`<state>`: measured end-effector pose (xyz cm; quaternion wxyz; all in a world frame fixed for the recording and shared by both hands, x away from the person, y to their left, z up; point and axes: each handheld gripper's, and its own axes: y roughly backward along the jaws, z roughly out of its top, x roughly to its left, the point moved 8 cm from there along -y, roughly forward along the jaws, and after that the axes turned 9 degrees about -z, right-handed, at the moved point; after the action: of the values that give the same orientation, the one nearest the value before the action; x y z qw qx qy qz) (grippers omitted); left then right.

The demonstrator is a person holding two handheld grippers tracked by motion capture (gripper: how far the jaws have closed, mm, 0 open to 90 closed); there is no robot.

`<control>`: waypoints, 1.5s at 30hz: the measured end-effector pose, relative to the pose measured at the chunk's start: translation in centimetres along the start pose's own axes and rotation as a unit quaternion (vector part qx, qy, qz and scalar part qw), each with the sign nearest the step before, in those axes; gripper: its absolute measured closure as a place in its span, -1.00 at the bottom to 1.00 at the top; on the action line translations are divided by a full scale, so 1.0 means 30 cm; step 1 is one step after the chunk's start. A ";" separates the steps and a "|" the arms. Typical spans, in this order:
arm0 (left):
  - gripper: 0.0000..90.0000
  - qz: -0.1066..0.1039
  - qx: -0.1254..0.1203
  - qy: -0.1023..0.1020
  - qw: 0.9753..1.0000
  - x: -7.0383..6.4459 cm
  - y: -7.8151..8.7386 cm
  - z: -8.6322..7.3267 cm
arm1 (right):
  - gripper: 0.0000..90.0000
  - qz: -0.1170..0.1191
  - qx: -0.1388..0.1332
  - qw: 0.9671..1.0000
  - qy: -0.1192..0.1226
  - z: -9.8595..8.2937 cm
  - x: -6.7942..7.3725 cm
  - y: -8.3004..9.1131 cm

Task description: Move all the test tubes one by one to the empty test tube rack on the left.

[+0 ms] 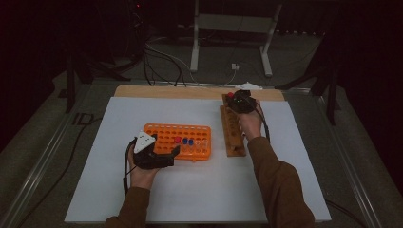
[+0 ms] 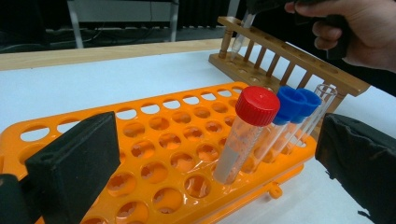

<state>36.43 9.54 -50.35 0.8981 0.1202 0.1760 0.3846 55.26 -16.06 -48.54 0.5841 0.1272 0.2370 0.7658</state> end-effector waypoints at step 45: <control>-0.56 -0.002 0.004 -0.076 0.997 -0.084 -0.112 0.199 | 0.57 0.226 -0.062 0.971 0.041 0.043 0.411 0.387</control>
<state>39.44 4.95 -45.55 0.9092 0.1525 0.1089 0.3718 42.67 -6.40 -42.52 0.3926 0.1096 0.1783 0.8956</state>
